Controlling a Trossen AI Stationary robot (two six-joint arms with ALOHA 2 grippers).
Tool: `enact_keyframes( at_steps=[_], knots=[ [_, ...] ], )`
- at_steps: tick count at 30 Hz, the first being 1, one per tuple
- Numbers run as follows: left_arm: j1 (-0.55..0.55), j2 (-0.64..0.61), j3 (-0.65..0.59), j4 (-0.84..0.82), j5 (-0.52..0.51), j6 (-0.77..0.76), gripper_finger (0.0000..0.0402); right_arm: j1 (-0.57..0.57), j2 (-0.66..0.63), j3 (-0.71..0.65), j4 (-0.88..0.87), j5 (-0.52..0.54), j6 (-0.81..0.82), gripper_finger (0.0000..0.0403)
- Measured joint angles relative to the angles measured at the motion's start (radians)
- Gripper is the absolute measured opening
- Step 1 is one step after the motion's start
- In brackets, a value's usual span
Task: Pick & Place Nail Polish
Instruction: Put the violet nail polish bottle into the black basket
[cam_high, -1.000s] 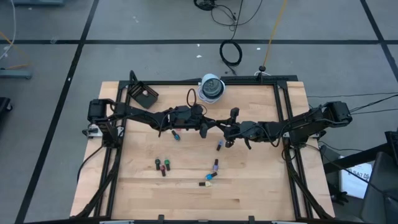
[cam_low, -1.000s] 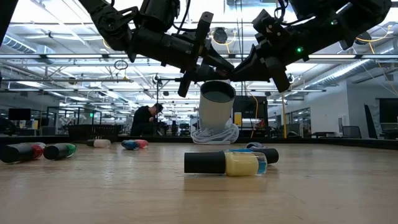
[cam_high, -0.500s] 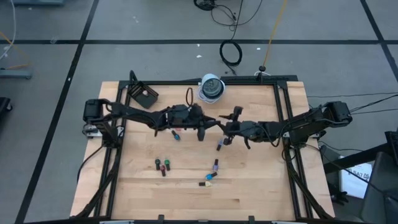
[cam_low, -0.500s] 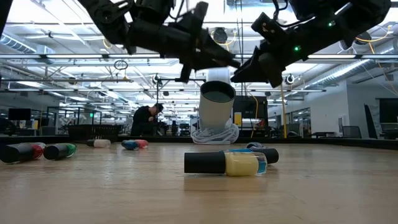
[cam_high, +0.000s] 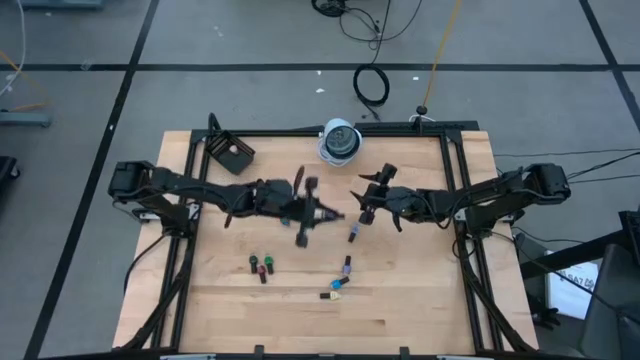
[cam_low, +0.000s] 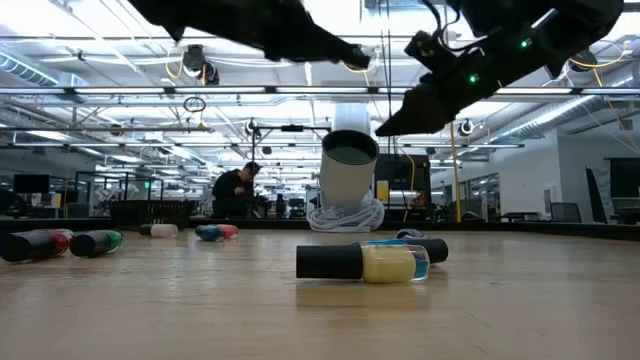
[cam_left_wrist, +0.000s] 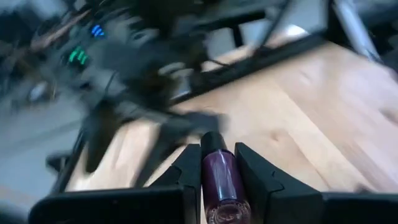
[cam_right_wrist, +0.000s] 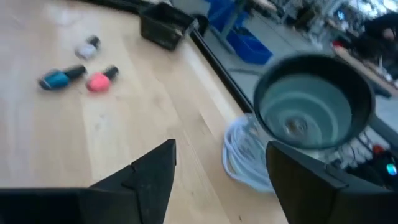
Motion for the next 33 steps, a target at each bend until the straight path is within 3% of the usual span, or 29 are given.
enact_keyframes(
  at_steps=[4, 11, 13, 15, 18, 21, 25, 28, 33],
  knots=[
    [-0.063, 0.002, 0.0, -0.034, -0.015, 0.129, 0.0055, -0.028, 0.001, -0.012, -0.005, -0.007, 0.025, 0.0223],
    [-0.071, 0.001, 0.0, -0.057, -0.073, 0.083, 0.0055, -0.04, 0.001, -0.023, 0.001, -0.03, 0.039, 0.0215],
    [-0.068, 0.0, 0.0, -0.056, -0.039, 0.056, 0.0055, -0.04, 0.001, -0.023, 0.0, -0.03, 0.039, 0.0215],
    [-0.049, 0.001, -0.018, -0.004, 0.104, 0.002, 0.0055, -0.04, 0.001, -0.023, 0.0, -0.03, 0.039, 0.0215],
    [-0.007, 0.001, -0.095, 0.236, 0.321, -0.117, 0.0055, -0.04, 0.001, -0.023, 0.0, -0.03, 0.038, 0.0214],
    [0.019, 0.001, -0.207, 0.527, 0.373, -0.24, 0.0055, -0.04, 0.001, -0.023, 0.0, -0.031, 0.039, 0.0212],
    [0.043, 0.0, -0.312, 0.953, 0.403, -0.575, 0.0055, -0.039, 0.001, -0.023, 0.0, -0.031, 0.039, 0.0212],
    [0.042, 0.001, -0.344, 1.189, 0.495, -0.823, 0.0055, -0.039, 0.001, -0.023, 0.0, -0.031, 0.039, 0.0212],
    [0.028, -0.034, -0.321, 1.234, 0.69, -1.228, 0.0055, -0.04, 0.001, -0.023, 0.002, -0.031, 0.039, 0.0212]
  ],
)
